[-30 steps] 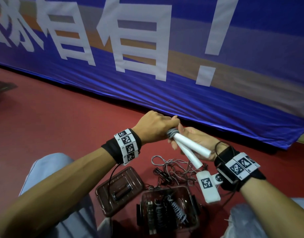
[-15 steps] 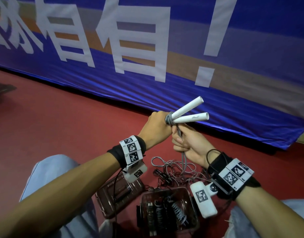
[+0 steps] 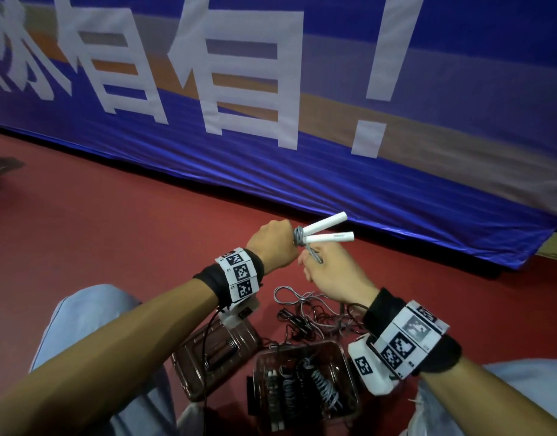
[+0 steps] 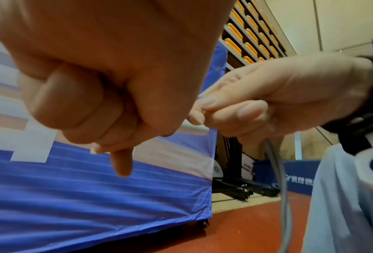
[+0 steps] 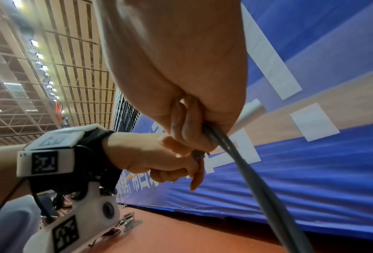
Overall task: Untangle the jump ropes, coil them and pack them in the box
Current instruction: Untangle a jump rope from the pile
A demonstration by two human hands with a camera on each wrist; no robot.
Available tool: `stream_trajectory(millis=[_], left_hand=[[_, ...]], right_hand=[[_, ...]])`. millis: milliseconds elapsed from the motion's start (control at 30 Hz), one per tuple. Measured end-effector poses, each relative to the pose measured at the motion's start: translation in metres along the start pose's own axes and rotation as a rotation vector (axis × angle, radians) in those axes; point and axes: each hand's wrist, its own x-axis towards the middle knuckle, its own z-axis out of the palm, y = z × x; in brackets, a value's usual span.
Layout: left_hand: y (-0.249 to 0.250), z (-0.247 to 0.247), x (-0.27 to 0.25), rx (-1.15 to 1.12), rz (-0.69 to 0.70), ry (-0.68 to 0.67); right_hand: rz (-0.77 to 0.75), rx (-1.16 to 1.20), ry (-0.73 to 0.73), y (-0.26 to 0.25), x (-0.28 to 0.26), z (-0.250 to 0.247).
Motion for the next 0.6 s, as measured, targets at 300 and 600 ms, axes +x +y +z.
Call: stream_trajectory(millis=[300, 600], left_hand=[[0.003, -0.001, 0.001, 0.283, 0.216, -0.067], [-0.001, -0.009, 0.003, 0.621, 0.531, -0.084]], right_hand=[[-0.166, -0.220, 0.134, 0.011, 0.007, -0.018], [-0.206, -0.213, 0.146, 0.013, 0.011, -0.049]])
